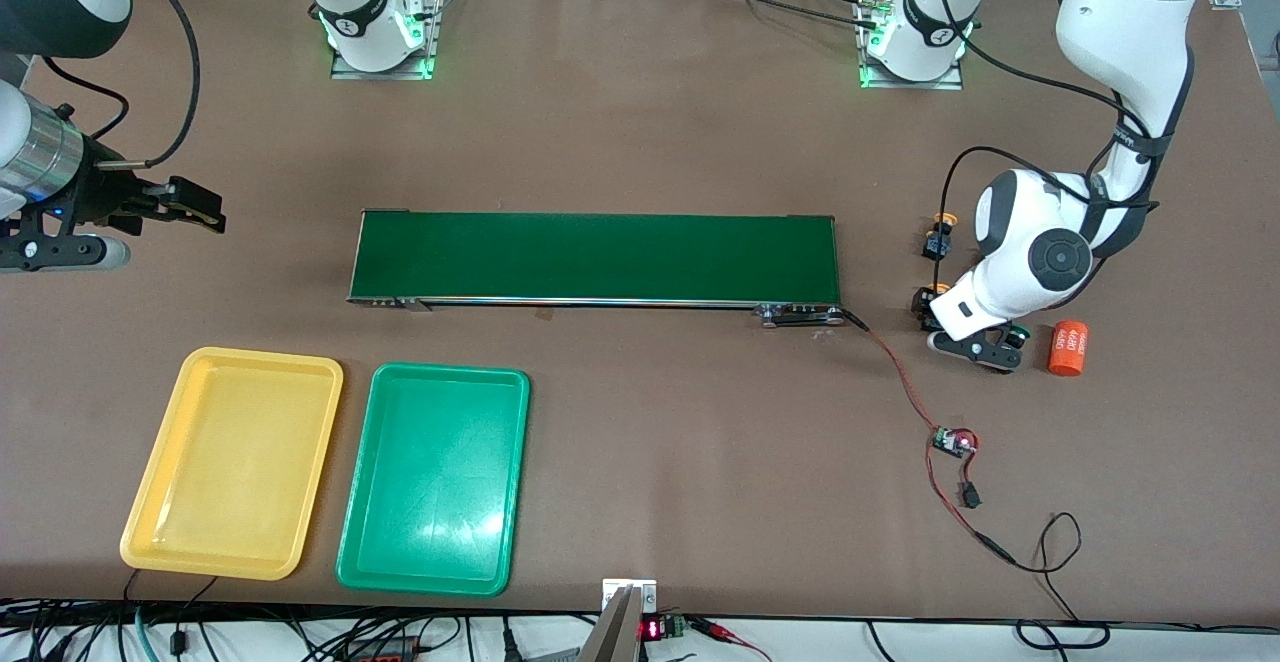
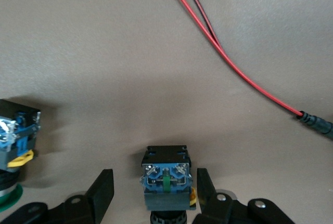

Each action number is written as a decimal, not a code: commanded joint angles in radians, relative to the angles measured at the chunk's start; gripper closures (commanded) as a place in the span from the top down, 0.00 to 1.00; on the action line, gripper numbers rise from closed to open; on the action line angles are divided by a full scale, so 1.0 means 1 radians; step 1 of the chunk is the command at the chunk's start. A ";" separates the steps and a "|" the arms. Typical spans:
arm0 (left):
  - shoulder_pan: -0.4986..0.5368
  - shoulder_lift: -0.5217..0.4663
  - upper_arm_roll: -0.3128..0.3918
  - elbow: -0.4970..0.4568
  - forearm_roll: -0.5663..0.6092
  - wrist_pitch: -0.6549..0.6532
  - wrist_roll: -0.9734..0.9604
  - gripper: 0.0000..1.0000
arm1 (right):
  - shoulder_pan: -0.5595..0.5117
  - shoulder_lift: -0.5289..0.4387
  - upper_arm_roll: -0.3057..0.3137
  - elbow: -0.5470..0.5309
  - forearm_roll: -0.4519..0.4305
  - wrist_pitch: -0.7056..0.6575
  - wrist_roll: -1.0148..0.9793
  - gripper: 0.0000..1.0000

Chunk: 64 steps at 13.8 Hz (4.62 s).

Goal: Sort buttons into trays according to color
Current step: 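Carry the button with the left gripper and set it on the belt, then return the left gripper and grasp another black push button, then place the second button on the belt with the left gripper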

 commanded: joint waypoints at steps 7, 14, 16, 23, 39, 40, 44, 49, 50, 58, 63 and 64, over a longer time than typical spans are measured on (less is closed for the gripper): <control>-0.007 -0.087 -0.158 0.165 0.005 -0.399 0.002 0.20 | 0.000 0.004 -0.002 0.015 0.014 -0.006 0.011 1.00; -0.030 -0.024 -0.397 0.219 0.000 -0.382 -0.464 0.21 | -0.003 0.010 -0.003 0.017 0.032 -0.008 0.011 1.00; -0.072 -0.004 -0.404 0.216 -0.002 -0.352 -0.548 0.23 | -0.003 0.012 -0.003 0.017 0.032 -0.008 0.011 1.00; 0.000 -0.058 -0.404 0.229 0.017 -0.401 -0.547 1.00 | -0.003 0.012 -0.003 0.017 0.032 -0.009 0.010 1.00; 0.149 -0.260 -0.213 0.022 0.144 -0.445 -0.085 1.00 | -0.005 0.013 -0.003 0.015 0.032 -0.009 0.011 1.00; 0.120 -0.276 -0.187 -0.060 0.144 -0.388 -0.085 1.00 | -0.008 0.013 -0.003 0.015 0.034 -0.009 0.013 1.00; 0.069 -0.279 -0.119 -0.298 0.146 -0.185 -0.082 1.00 | -0.006 0.018 -0.003 0.017 0.034 -0.008 0.013 1.00; 0.072 -0.222 -0.110 -0.389 0.146 0.000 -0.013 0.91 | -0.008 0.018 -0.003 0.015 0.034 -0.009 0.013 1.00; 0.072 -0.205 -0.105 -0.389 0.146 0.019 -0.013 0.74 | -0.008 0.018 -0.003 0.015 0.034 -0.009 0.013 1.00; 0.065 -0.306 -0.182 -0.236 0.115 -0.141 -0.030 0.12 | -0.006 0.018 -0.003 0.015 0.035 -0.009 0.013 1.00; -0.068 -0.209 -0.233 -0.025 -0.052 -0.232 -0.325 0.12 | -0.008 0.018 -0.003 0.015 0.035 -0.006 0.013 1.00; -0.101 -0.186 -0.234 0.005 -0.054 -0.228 -0.413 0.12 | -0.008 0.018 -0.003 0.017 0.035 -0.005 0.013 1.00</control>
